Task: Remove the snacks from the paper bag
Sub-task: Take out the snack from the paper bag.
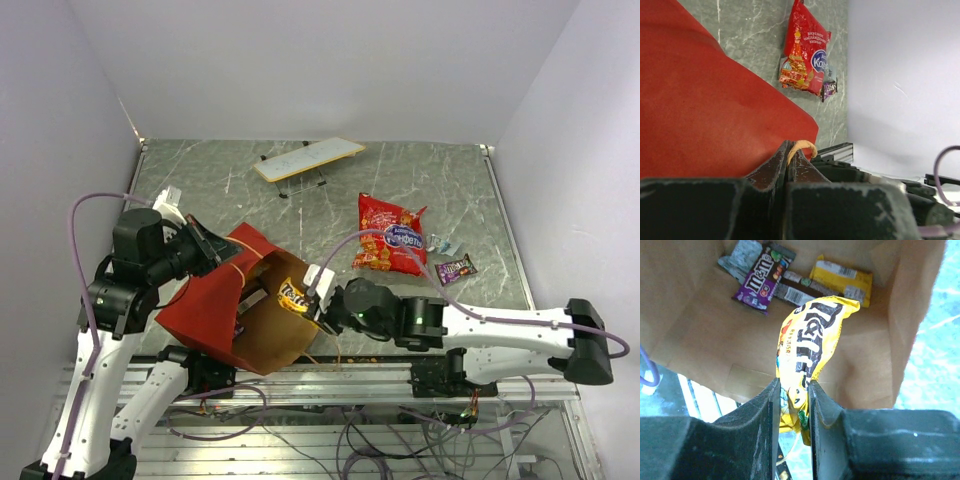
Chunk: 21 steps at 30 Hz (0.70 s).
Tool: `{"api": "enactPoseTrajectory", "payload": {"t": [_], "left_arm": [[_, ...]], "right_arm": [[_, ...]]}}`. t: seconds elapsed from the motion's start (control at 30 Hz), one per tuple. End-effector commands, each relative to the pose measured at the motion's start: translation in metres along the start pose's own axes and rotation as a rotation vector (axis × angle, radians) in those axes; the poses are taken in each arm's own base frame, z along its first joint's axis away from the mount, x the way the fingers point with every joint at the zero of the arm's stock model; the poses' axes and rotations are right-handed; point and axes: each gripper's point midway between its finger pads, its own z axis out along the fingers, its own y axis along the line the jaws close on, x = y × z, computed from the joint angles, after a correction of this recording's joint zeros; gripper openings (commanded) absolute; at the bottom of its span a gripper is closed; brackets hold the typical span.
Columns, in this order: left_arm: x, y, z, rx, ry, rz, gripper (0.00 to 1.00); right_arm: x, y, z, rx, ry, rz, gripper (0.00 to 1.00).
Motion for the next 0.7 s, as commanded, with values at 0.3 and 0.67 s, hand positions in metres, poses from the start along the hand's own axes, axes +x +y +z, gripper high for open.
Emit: {"api": "enactPoseTrajectory", "payload": {"t": [0.3,0.67], "left_arm": [[-0.007,0.005,-0.009,-0.057,-0.042,0.030,0.07],[-0.012,0.002,-0.012,-0.076,-0.047,0.051,0.07]], "right_arm": [[-0.092,-0.046,-0.076,0.173,-0.200,-0.085,0.00],[-0.093,-0.131,-0.106,0.718,-0.279,0.124,0.00]]}}
